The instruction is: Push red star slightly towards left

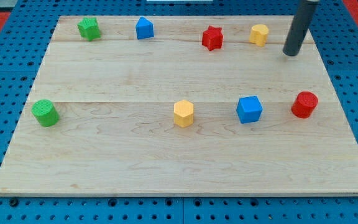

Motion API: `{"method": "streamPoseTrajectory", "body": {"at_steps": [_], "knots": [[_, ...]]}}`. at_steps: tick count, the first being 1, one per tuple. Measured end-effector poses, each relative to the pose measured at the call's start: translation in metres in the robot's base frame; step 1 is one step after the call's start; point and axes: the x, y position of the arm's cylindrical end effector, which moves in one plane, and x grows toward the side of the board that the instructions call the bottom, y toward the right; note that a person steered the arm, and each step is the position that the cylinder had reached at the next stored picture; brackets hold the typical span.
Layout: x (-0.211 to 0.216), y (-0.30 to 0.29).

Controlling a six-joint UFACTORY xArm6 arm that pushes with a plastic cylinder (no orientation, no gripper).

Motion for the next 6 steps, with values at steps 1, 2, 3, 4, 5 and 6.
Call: {"method": "streamPoseTrajectory", "body": {"at_steps": [1, 2, 3, 4, 5, 6], "knots": [[0.006, -0.024], [0.006, -0.122], [0.004, -0.142], [-0.011, -0.127], [-0.034, -0.127], [-0.042, -0.139]]}}
